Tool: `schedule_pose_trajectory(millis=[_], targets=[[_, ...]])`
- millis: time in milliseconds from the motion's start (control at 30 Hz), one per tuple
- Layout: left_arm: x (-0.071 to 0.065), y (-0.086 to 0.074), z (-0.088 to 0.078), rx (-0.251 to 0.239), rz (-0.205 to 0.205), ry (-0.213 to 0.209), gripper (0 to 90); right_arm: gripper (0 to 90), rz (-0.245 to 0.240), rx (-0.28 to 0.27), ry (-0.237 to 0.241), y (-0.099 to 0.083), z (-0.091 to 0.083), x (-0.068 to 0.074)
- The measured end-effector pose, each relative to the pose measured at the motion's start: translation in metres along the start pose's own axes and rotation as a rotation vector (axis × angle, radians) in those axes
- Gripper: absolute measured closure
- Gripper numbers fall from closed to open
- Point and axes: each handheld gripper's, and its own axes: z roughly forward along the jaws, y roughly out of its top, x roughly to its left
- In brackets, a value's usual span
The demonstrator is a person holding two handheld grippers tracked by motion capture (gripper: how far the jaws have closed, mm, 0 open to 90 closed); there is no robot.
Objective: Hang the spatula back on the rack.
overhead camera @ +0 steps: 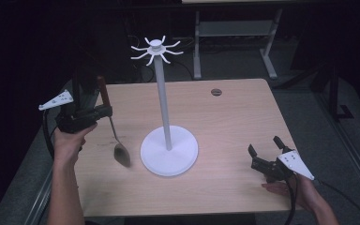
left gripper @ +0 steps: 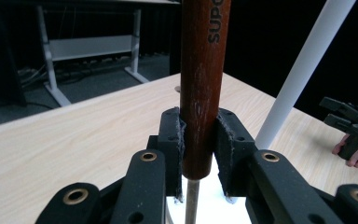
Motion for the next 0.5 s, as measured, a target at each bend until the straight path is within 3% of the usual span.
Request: schedule_pose_trajectory(millis=[233,500], targets=[[-0.009,0.01,-0.003,-0.055,0.024,-0.02,73.3,2.0,0.001,0.0,0.0,0.0,0.0,0.0],[-0.034,0.034,-0.002,-0.094,0.101,-0.062,73.3,2.0,0.001,0.0,0.002,0.0,0.0,0.0]])
